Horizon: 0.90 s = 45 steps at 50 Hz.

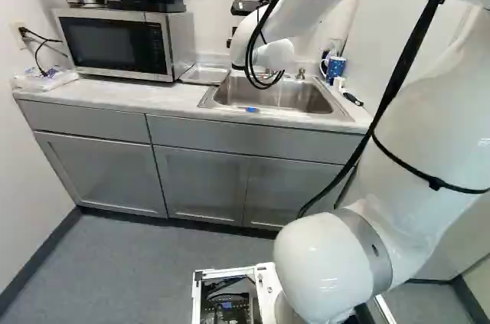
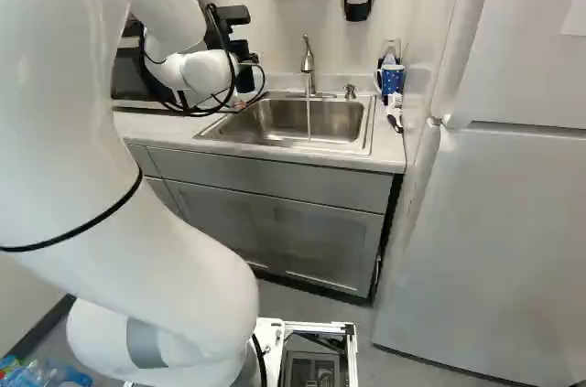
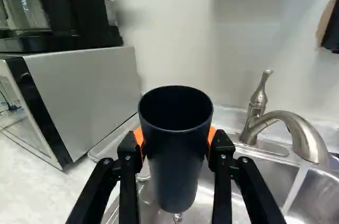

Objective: Rinse the cup and place it in the tray

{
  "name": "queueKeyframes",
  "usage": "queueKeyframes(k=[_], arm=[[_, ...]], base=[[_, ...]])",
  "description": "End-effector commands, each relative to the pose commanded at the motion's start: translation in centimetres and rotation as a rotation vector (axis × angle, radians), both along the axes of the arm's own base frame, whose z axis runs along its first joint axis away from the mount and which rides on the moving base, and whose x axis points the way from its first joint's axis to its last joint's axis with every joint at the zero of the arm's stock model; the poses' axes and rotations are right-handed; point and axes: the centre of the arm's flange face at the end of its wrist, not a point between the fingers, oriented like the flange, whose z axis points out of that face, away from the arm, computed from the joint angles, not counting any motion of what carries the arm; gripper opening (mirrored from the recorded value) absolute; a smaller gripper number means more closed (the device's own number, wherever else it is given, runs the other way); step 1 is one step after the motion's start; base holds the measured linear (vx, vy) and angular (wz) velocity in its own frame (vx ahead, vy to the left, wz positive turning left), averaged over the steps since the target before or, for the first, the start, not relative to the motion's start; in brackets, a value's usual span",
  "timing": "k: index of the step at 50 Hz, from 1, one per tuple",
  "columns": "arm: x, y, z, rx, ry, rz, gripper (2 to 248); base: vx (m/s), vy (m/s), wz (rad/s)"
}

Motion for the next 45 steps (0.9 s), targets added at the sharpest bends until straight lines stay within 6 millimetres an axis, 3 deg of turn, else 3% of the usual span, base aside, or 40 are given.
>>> queueKeyframes(k=[19, 45], arm=[[1.5, -2.8, -1.1, -0.002, 0.021, -0.058, 125], [1.6, -6.6, -3.6, -0.002, 0.044, -0.133, 125]], base=[[0.000, 0.000, 0.000], [0.000, 0.000, 0.000]])
